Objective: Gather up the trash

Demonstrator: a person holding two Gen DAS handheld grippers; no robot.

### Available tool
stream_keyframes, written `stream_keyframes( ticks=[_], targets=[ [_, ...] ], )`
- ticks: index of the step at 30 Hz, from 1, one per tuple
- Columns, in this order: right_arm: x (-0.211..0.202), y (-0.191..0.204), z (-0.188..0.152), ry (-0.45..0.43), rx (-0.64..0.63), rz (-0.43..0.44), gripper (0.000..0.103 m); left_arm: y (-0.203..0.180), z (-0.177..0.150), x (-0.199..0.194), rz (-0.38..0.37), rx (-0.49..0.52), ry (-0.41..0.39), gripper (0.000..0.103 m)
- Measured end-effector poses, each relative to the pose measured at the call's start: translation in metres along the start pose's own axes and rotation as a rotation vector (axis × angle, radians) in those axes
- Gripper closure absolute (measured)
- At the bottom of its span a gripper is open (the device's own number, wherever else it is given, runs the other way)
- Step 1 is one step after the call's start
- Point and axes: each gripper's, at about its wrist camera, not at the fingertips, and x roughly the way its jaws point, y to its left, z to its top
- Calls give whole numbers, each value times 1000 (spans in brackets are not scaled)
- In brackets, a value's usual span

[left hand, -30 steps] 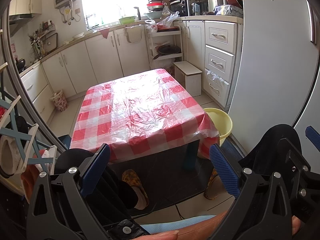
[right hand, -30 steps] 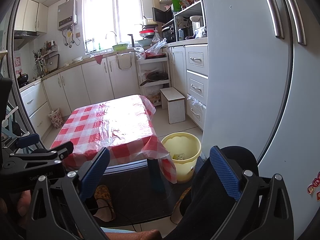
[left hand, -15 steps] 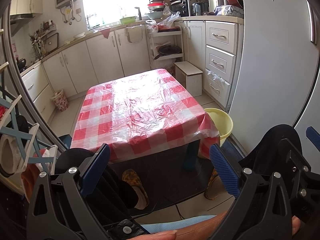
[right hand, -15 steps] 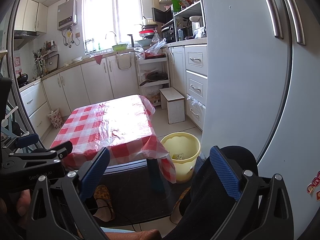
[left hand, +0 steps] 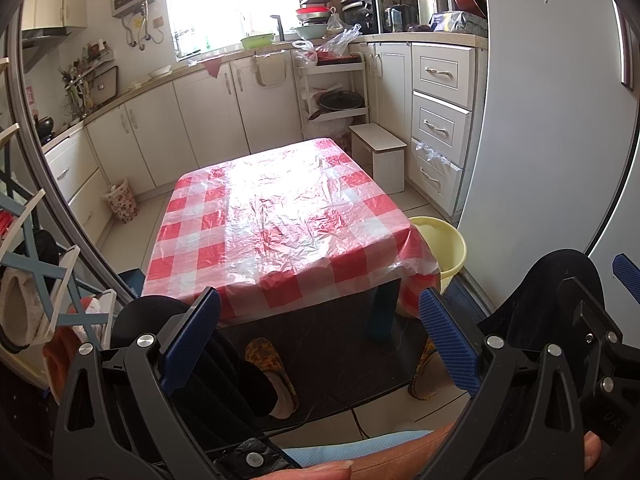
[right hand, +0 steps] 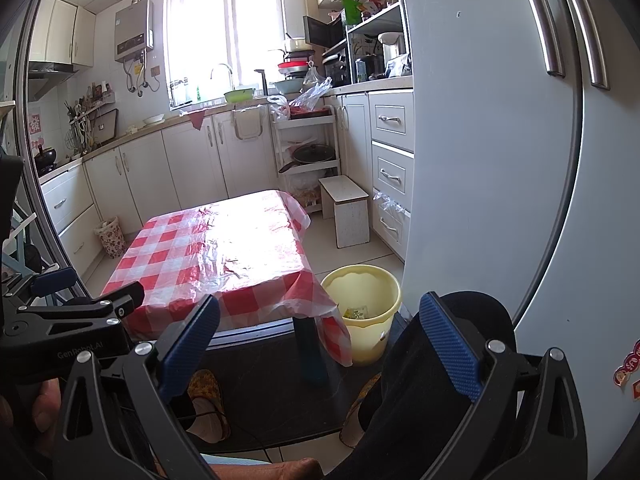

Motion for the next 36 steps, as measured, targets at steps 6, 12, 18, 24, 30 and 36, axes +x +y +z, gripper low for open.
stream_keyframes(
  ticks=[6, 12, 18, 24, 30, 36],
  targets=[
    [0, -1, 0, 0, 0, 0, 7, 0, 0, 0, 0, 0, 0, 8],
    [0, -2, 0, -2, 0, 0, 7, 1, -1, 0, 1, 1, -2, 8],
    [0, -3, 0, -1, 0, 1, 7, -1, -1, 0, 2, 0, -2, 8],
    [0, -2, 0, -1, 1, -2, 7, 0, -1, 0, 1, 0, -2, 8],
    [0, -3, -1, 1, -2, -3, 7, 0, -1, 0, 1, -1, -1, 8],
    [-1, -3, -2, 1, -1, -4, 7, 0, -2, 0, 0, -2, 0, 8]
  ],
)
